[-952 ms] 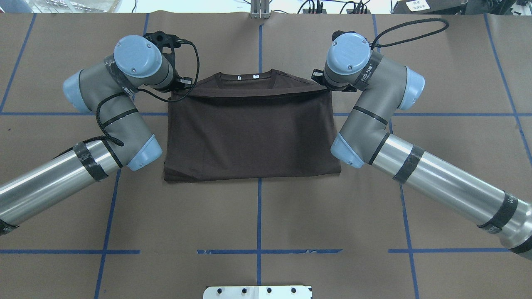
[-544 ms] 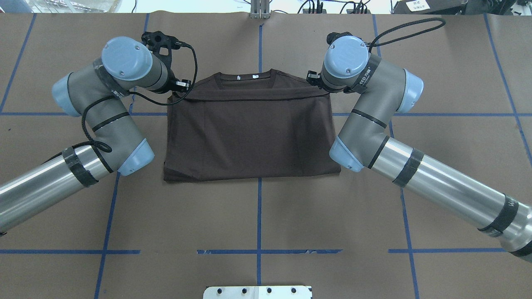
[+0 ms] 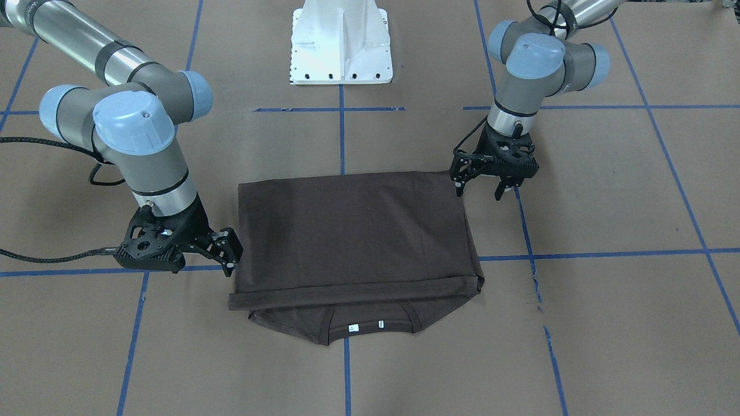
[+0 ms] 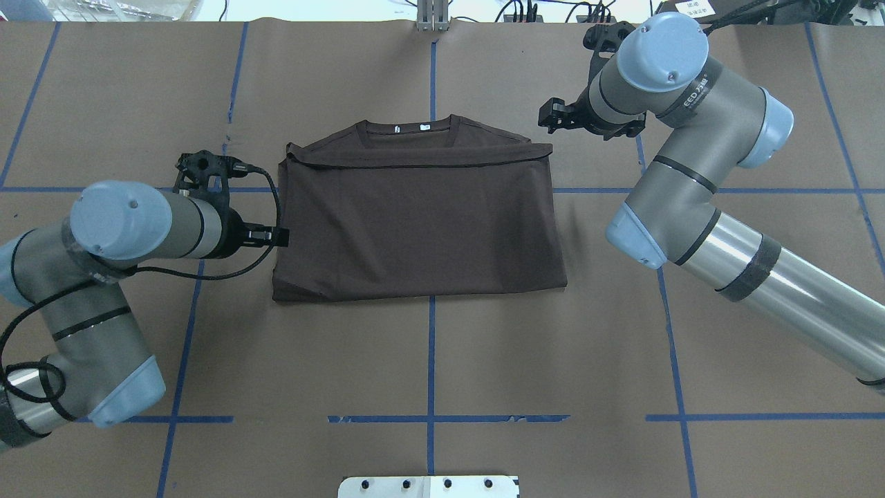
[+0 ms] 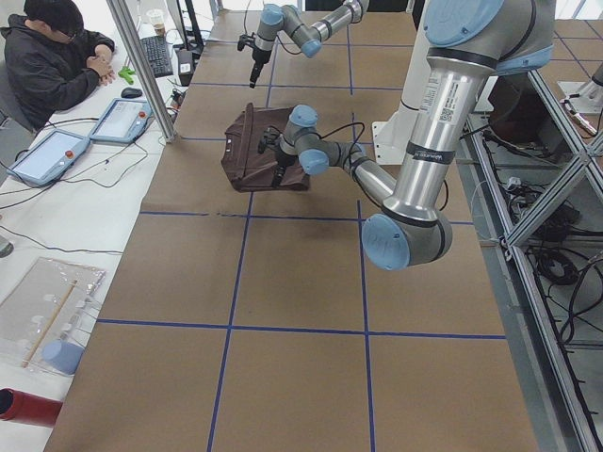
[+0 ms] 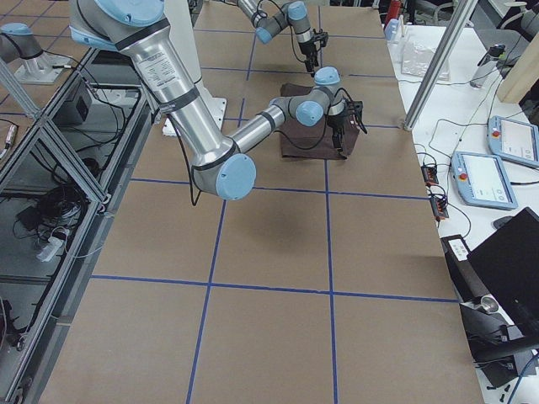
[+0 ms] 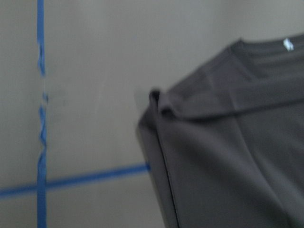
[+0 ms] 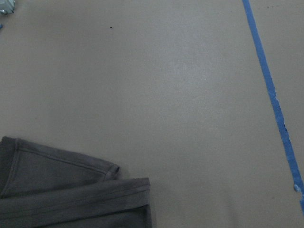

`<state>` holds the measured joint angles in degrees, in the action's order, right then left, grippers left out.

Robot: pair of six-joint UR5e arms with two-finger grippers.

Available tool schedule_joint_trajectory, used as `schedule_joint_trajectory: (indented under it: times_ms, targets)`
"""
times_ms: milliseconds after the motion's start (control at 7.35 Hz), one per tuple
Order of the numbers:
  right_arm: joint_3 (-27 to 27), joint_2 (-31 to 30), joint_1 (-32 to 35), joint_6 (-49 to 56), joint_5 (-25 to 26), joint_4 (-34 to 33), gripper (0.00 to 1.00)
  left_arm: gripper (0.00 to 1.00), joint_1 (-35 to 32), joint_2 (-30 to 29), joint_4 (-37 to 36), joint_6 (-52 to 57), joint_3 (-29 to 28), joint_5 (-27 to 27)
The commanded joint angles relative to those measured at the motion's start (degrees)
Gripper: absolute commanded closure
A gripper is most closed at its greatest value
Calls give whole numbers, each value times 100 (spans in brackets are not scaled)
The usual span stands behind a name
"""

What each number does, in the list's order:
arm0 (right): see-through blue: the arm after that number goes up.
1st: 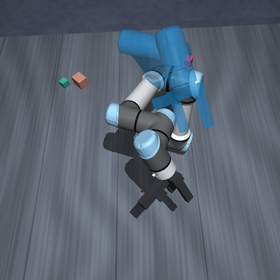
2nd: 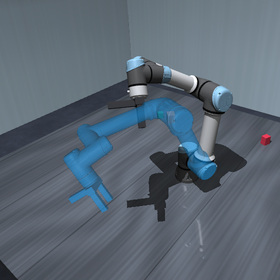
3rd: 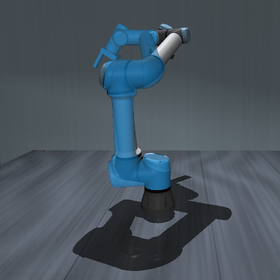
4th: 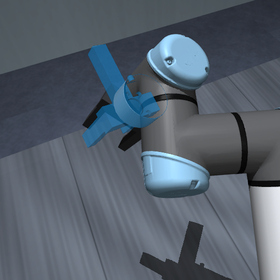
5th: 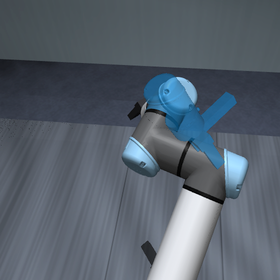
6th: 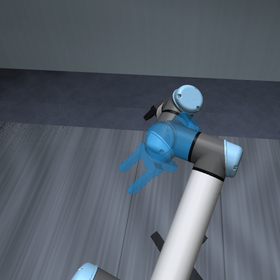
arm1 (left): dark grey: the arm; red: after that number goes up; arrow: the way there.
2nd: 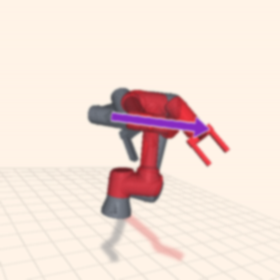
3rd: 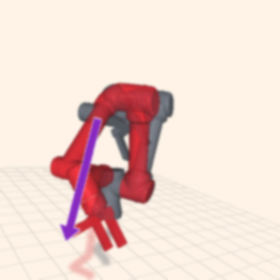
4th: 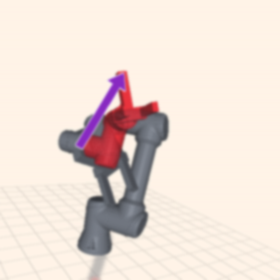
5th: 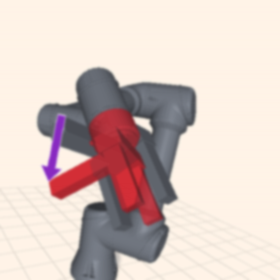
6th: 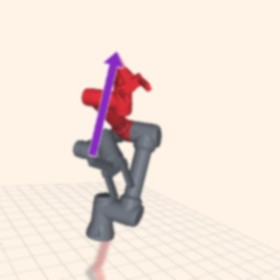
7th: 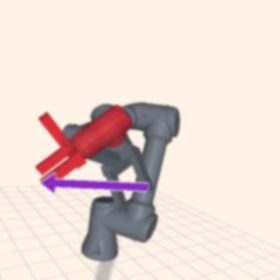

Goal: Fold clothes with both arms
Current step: 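Move the left gripper to the folded shirt's side edge while the right arm withdraws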

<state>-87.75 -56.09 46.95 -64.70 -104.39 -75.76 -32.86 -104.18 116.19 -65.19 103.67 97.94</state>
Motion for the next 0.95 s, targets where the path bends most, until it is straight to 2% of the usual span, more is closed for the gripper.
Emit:
schedule_joint_trajectory:
  times_ms: [0, 680, 816]
  targets:
    - [-14, -34, 7, 10, -2, 8, 0, 46, 385, 328, 369, -546, 66, -20]
    - [-14, -51, -2, 10, 24, 8, 0, 48, 544, 179, 378, -723, 5, -11]
    - [-14, -60, 7, 10, 24, 8, 0, 53, 544, 179, 378, -723, 5, -11]
